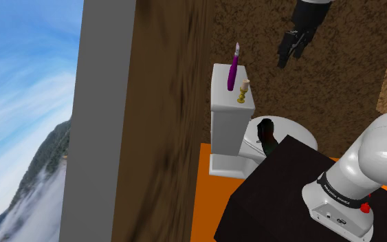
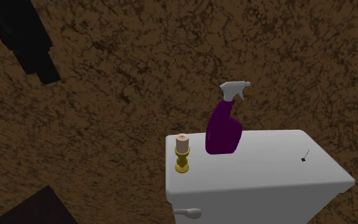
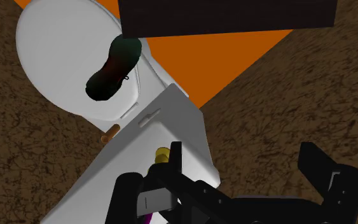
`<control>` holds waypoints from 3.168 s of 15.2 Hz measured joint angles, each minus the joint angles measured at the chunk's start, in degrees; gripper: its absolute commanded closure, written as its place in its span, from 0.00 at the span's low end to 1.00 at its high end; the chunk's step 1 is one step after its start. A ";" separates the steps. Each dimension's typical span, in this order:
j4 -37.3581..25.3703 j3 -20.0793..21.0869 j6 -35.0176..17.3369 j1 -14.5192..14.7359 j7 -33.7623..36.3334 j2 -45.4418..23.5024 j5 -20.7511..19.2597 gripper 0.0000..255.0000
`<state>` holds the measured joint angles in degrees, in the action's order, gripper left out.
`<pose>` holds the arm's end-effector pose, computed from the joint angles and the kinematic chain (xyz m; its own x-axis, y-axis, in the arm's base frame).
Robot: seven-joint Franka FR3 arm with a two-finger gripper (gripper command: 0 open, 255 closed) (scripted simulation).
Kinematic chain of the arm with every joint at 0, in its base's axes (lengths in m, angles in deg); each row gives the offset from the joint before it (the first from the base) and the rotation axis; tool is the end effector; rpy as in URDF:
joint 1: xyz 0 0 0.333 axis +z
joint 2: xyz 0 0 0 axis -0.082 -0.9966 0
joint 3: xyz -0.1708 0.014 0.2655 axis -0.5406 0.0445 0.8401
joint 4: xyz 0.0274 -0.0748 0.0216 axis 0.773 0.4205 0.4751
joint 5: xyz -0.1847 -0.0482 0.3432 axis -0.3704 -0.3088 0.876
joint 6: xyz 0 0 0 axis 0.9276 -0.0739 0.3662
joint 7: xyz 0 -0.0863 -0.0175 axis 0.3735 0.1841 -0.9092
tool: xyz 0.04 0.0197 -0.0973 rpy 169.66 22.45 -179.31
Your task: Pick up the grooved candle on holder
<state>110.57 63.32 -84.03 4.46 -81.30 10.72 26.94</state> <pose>0.3168 0.0073 0.5991 0.9986 -0.0395 0.0355 -0.0426 -0.9951 0.0894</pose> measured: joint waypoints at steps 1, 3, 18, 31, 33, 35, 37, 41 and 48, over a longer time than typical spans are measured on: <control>0.00 0.00 0.00 0.00 0.00 0.00 0.00 0.00; 0.68 -1.05 -1.90 -0.12 -1.41 -1.46 -0.52 0.00; -2.37 -12.02 -22.17 -1.01 -18.45 -27.41 -2.81 0.00; -6.98 -15.03 -32.16 -1.70 -26.57 -43.45 -0.05 0.00; -6.23 -15.03 -33.10 -1.70 -26.52 -43.65 -0.05 1.00; -6.11 -15.03 -33.32 -1.70 -26.52 -43.71 -0.04 1.00; -6.09 -15.04 -33.35 -1.70 -26.52 -43.69 -0.04 1.00; -6.08 -15.04 -33.37 -1.71 -26.53 -43.69 -0.05 1.00; -7.72 -15.01 -30.23 -1.68 -26.49 -42.19 -0.30 1.00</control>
<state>102.85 48.31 -114.26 2.78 -107.78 -31.48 26.64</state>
